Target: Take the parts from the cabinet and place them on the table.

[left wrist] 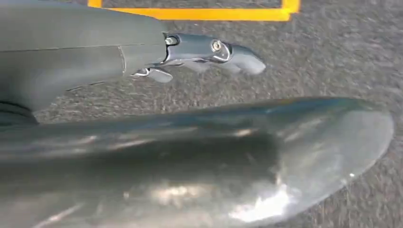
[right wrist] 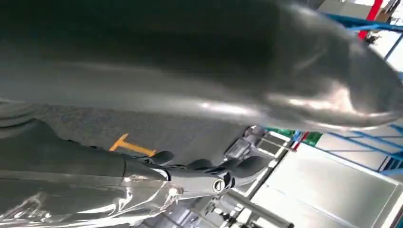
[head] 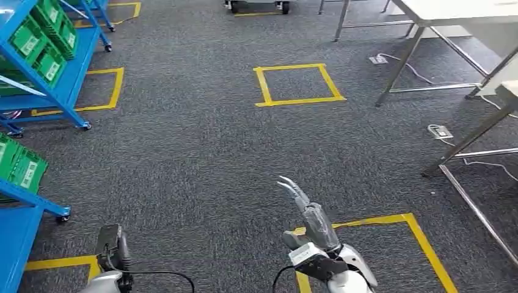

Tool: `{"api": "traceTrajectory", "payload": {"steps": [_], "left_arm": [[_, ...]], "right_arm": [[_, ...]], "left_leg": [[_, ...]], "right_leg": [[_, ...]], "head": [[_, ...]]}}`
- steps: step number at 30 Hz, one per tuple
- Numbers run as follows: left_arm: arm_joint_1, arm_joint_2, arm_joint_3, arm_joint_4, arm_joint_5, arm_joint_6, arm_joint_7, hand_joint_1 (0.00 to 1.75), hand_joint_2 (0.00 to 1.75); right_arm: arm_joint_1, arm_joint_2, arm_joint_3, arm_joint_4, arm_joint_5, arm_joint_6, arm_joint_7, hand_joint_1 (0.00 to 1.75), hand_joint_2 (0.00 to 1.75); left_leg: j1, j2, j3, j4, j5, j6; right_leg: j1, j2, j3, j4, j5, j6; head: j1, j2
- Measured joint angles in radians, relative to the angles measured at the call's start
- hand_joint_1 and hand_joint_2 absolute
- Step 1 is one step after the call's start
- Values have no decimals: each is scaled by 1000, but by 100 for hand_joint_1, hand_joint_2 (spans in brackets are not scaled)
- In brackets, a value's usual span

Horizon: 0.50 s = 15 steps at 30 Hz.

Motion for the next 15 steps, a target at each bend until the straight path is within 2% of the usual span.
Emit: {"api": "traceTrajectory", "payload": {"steps": [1, 2, 3, 4, 5, 6, 7, 8, 9, 10, 11, 12, 15], "left_arm": [[0, -3, 0, 0, 2, 4, 1, 0, 0], [-5, -4, 0, 0, 2, 10, 2, 0, 0], [-12, -5, 0, 0, 2, 13, 2, 0, 0], [-18, -7, 0, 0, 2, 15, 3, 0, 0], [-21, -8, 0, 0, 3, 18, 5, 0, 0], [-22, -10, 0, 0, 3, 20, 8, 0, 0], [-22, -12, 0, 0, 5, 24, 9, 0, 0], [-24, -13, 0, 0, 9, 28, 11, 0, 0], [-26, -15, 0, 0, 12, 29, 11, 0, 0], [-30, -16, 0, 0, 12, 29, 11, 0, 0], [-35, -18, 0, 0, 14, 31, 11, 0, 0], [-42, -21, 0, 0, 14, 35, 14, 0, 0], [-45, -24, 0, 0, 14, 48, 18, 0, 0]], "right_arm": [[-4, 1, 0, 0, 0, 2, 0, 0, 0], [-7, 3, 0, 0, 2, 5, -2, 0, 0], [-7, 3, 0, 0, 2, 5, -5, 0, 0], [-7, 3, 0, 3, 2, 7, -5, 0, 0], [-7, 3, 0, 5, 4, 8, -6, 0, 0], [-8, 3, 0, 8, 5, 11, -8, 0, 0], [-10, 3, 0, 10, 7, 13, -9, 0, 0], [-14, 3, 0, 11, 10, 16, -10, 0, 0], [-19, 3, 0, 12, 11, 17, -10, 0, 0], [-24, 4, 0, 12, 11, 18, -11, 0, 0], [-27, 4, 0, 13, 12, 18, -11, 0, 0], [-29, 4, 0, 14, 12, 19, -13, 0, 0], [-34, 7, 0, 17, 13, 23, -13, 0, 0]], "left_leg": [[5, -13, 1, -2, 4, 7], [7, -24, -1, -2, 6, 13], [7, -36, -2, -2, 8, 17], [7, -51, -5, -2, 10, 21], [6, -66, -7, -2, 11, 22], [5, -81, -7, -2, 12, 22], [6, -96, -7, -2, 13, 22], [6, -109, -7, -1, 15, 20], [7, -124, -7, -1, 17, 17], [8, -138, -7, -1, 19, 14], [7, -150, -11, 0, 21, 8], [6, -164, -19, 7, 23, 3], [16, -194, -32, -6, 42, -22]], "right_leg": [[-5, 22, -7, 8, -11, 10], [-7, 79, -20, 47, -40, 13], [-9, 108, -50, 116, -77, 14], [-9, 122, -90, 207, -116, 14], [-9, 129, -129, 283, -144, 15], [-9, 132, -151, 322, -150, 13], [-9, 133, -147, 310, -130, 11], [-10, 134, -125, 259, -94, 9], [-12, 141, -86, 178, -50, 7], [-16, 169, -42, 90, -10, 6], [-24, 228, -13, 27, -5, 7], [-29, 235, -2, 8, -7, 10], [-17, 208, -12, 14, 2, -6]], "head": [[2, 0], [4, 0], [6, 0], [6, 0], [6, 0], [6, 0], [5, 0], [6, 0], [5, 0], [6, 0], [6, 0], [3, 0], [4, 0]]}}
